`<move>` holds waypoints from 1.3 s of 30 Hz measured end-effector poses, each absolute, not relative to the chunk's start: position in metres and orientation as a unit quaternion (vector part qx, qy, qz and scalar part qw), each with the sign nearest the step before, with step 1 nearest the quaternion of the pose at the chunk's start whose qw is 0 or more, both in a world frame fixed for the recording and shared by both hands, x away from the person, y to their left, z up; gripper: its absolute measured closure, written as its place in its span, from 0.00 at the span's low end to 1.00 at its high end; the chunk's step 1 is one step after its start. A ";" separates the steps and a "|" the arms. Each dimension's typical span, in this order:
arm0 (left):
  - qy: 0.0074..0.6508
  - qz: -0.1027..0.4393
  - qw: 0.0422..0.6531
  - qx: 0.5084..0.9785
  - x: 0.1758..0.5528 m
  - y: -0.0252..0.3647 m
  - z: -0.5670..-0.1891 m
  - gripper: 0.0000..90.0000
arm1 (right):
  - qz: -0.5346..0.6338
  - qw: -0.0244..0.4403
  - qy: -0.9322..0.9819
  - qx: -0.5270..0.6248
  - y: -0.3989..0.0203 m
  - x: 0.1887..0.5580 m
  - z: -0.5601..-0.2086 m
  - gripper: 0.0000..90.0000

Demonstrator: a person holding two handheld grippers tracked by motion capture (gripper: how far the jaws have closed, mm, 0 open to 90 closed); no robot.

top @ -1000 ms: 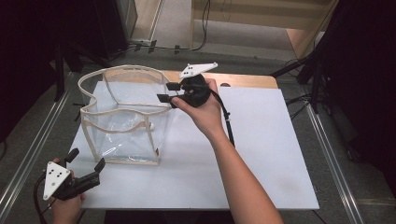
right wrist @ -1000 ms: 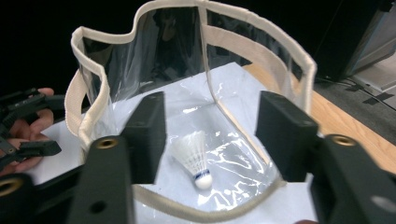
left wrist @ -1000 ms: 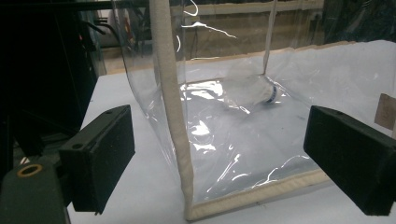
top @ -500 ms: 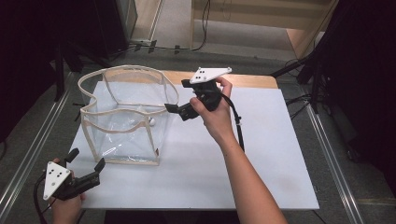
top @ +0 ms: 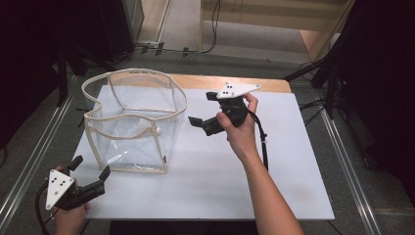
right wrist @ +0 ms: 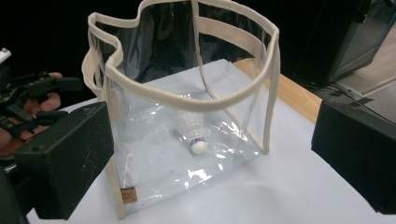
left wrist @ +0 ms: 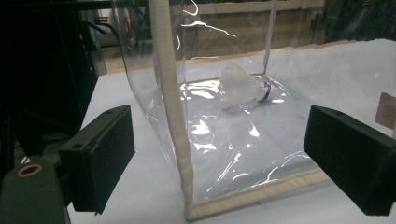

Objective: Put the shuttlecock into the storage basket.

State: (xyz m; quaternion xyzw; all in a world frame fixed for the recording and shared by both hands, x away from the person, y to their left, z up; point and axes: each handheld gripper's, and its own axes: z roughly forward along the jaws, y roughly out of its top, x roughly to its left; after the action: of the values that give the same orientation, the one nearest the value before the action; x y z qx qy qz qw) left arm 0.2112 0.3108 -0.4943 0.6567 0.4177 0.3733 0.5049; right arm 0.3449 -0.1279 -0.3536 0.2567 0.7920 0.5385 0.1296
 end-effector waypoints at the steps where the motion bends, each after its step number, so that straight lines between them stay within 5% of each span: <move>1: 0.418 0.373 0.504 0.657 0.211 0.311 -0.494 0.10 | 0.538 0.132 0.791 0.259 -0.130 0.344 -0.355 0.00; 39: 0.417 0.374 0.503 0.658 0.211 0.310 -0.494 0.10 | 0.543 0.135 0.765 0.319 -0.201 0.305 -0.408 0.00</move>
State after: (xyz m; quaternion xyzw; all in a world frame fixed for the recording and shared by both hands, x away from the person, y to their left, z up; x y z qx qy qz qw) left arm 0.2111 0.3102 -0.4943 0.6582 0.4166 0.3742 0.5031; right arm 0.3053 -0.2011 -0.4081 0.3190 0.7652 0.5427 0.1349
